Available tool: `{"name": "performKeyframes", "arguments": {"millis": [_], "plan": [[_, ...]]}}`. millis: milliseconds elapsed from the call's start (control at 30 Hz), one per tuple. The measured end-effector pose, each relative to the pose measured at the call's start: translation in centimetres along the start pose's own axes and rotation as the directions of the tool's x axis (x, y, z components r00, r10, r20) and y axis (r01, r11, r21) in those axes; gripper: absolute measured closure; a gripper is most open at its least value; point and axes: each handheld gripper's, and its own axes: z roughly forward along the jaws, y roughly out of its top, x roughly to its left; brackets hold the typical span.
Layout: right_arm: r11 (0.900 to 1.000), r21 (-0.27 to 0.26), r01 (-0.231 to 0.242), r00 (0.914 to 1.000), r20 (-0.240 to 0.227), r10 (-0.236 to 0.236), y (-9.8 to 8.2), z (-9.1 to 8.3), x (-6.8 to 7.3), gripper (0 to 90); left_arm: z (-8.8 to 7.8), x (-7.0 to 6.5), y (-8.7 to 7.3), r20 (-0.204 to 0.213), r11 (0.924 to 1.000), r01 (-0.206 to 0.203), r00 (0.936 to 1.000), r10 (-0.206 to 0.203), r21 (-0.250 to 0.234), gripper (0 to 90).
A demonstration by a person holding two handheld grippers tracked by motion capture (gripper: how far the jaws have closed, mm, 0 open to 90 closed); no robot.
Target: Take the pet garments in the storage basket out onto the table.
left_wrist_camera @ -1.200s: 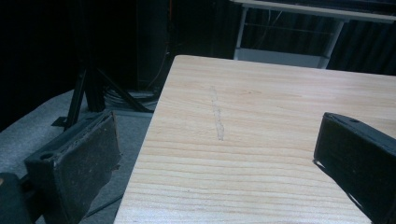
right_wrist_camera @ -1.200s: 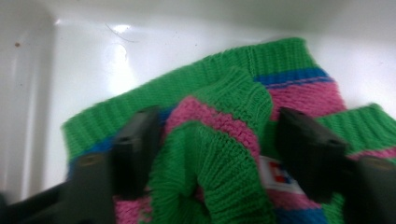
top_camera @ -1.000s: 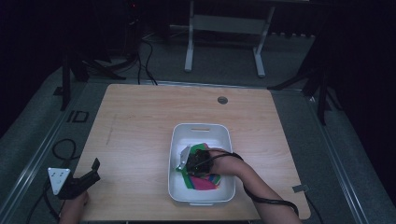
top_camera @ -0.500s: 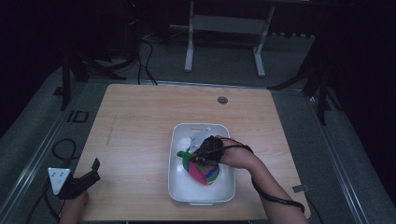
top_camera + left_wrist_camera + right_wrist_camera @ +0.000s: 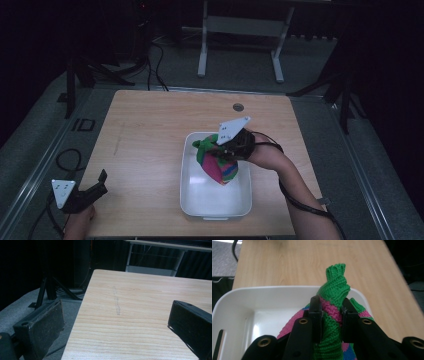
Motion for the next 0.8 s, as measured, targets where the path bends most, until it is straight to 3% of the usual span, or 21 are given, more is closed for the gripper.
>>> {"name": "performKeyframes", "arguments": {"millis": [300, 533, 800], "plan": [[0.996, -0.084, -0.023, 0.9979, 0.059, 0.028, 0.2, -3.4, -1.1, 75.1, 0.0, 0.0, 0.0, -0.002, 1.0, 0.003, 1.0, -0.003, -0.001, 0.9], [0.994, -0.093, -0.05, 0.9913, 0.117, 0.061, -0.9, -6.0, -1.9, 75.1, 0.0, 0.0, 0.0, -0.003, 1.0, 0.003, 1.0, -0.003, -0.001, 0.9], [0.991, -0.084, -0.104, 0.9758, 0.184, 0.118, -3.5, -8.5, -2.8, 75.0, 0.0, 0.0, 0.0, -0.004, 1.0, 0.001, 1.0, -0.001, 0.0, 0.9]]}}
